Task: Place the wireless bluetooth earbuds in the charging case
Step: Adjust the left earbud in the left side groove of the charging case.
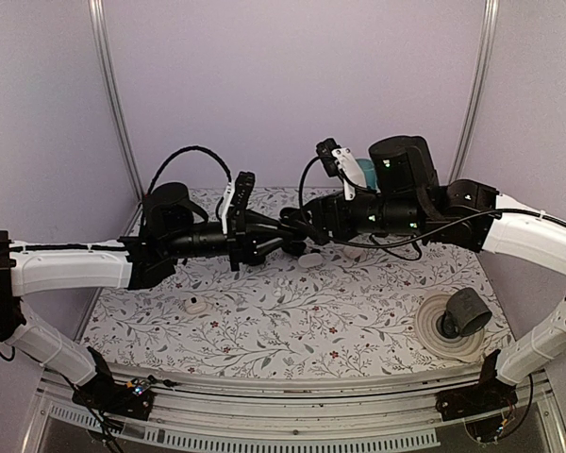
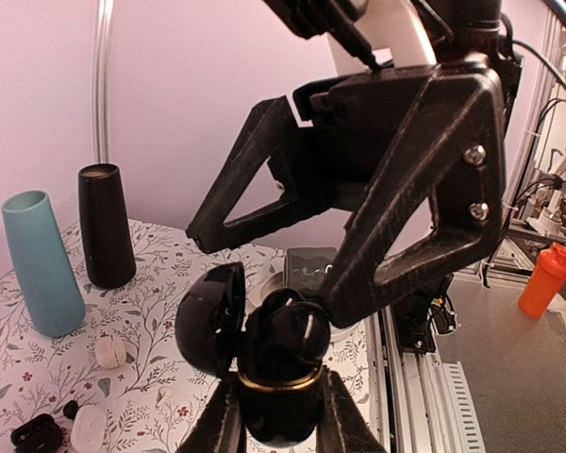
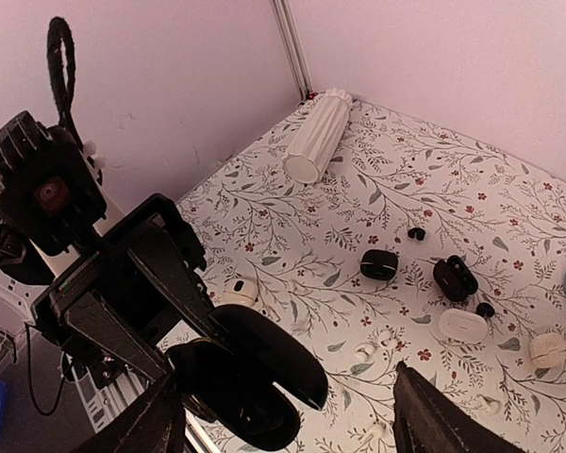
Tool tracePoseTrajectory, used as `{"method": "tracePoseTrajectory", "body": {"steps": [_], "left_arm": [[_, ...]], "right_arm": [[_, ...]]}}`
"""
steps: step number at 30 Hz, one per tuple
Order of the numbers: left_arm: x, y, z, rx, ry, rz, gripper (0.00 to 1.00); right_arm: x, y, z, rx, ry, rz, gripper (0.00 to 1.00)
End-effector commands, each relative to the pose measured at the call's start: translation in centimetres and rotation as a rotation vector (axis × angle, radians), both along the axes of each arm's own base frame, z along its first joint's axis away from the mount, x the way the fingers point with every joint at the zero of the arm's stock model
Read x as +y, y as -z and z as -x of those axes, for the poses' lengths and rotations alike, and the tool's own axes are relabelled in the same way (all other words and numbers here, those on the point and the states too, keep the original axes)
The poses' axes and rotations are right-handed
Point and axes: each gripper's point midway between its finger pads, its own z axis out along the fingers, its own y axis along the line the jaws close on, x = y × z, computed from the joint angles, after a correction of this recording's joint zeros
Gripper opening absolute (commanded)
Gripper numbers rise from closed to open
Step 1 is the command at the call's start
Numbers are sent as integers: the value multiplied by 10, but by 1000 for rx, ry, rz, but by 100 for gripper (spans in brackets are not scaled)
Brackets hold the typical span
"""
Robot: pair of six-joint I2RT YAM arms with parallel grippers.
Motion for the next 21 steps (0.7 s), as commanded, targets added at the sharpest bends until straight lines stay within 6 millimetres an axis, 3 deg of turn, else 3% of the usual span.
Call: {"method": "tracePoseTrajectory", "body": {"steps": [1,8,21], "left_arm": [[-4,-23,3,-55,31,55,0],[-6,-21,2,-47,30,47,0],[-8,-18,-2,-52,14,26,0]], "right_arm": [[-6,-11,4,-16,-10,-32,78],[-2,-25,6,-22,-24,-86,93],[4,-10,-22,62,122,-67,96]]}}
